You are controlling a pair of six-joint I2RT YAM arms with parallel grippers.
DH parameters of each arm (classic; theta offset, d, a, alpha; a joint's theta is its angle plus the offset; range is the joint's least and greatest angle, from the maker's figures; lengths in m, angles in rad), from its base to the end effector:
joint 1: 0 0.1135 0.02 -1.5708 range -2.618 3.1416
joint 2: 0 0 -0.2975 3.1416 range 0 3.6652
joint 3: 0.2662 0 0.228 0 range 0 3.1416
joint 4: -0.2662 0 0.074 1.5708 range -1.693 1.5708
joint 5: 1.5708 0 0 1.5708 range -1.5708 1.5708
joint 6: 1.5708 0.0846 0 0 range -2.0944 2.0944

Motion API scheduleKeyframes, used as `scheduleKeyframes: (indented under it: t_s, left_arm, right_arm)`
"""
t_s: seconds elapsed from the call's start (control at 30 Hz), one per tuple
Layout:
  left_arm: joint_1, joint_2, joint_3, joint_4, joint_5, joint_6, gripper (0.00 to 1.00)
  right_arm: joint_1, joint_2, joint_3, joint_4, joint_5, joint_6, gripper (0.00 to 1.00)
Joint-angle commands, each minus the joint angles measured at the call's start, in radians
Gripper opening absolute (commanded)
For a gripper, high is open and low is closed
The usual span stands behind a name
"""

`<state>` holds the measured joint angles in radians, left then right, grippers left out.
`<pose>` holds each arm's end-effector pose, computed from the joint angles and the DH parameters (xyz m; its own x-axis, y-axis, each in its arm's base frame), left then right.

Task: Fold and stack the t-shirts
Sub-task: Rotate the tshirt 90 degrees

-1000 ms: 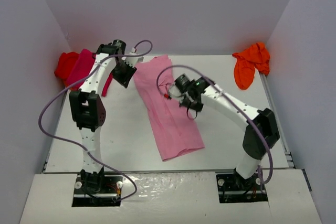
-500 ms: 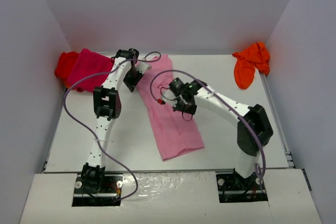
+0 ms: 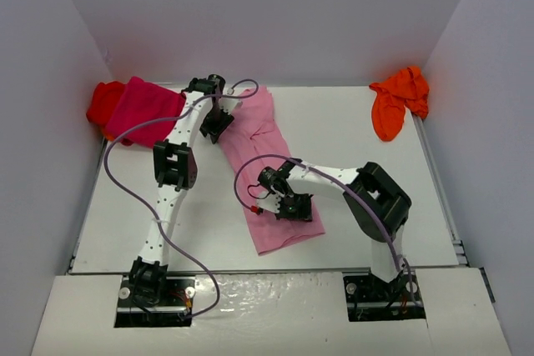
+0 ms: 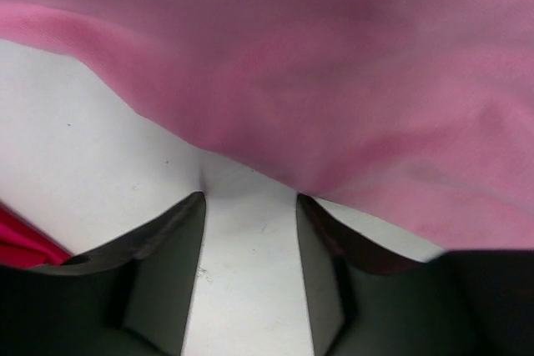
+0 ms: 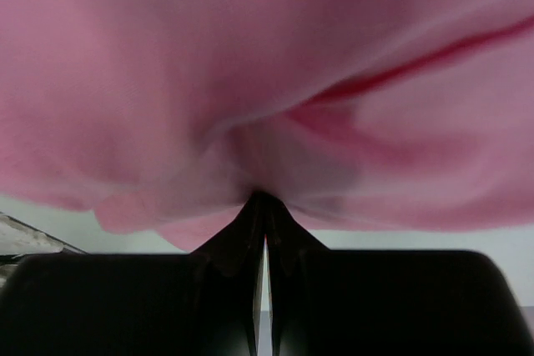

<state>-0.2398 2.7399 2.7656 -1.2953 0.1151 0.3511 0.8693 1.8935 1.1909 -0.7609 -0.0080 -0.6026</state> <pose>0.5408 -0.1422 0.1445 -0.7785 0.5421 -0.3163 0.5717 0.8205 -0.0010 0.2176 0.2586 0.1416 -0.0954 -0.9911 -0.0927 -0.9934 0.1007 -0.0542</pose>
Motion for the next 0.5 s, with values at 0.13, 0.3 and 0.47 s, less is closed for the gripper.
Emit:
scheduleKeyframes:
  t_s: [0.13,0.3,0.47]
  left_arm:
    - [0.013,0.017,-0.053,0.060,-0.031,-0.001,0.49]
    - [0.044,-0.025,-0.112,0.070,-0.015,-0.015,0.49]
    - [0.079,-0.079,-0.163,0.071,-0.001,-0.010,0.47]
  right_arm:
    - [0.085,0.127,0.011,-0.046,-0.124,-0.011,0.00]
    - [0.208,0.197,0.088,-0.066,-0.194,-0.019,0.00]
    - [0.327,0.209,0.153,-0.080,-0.230,-0.019,0.00]
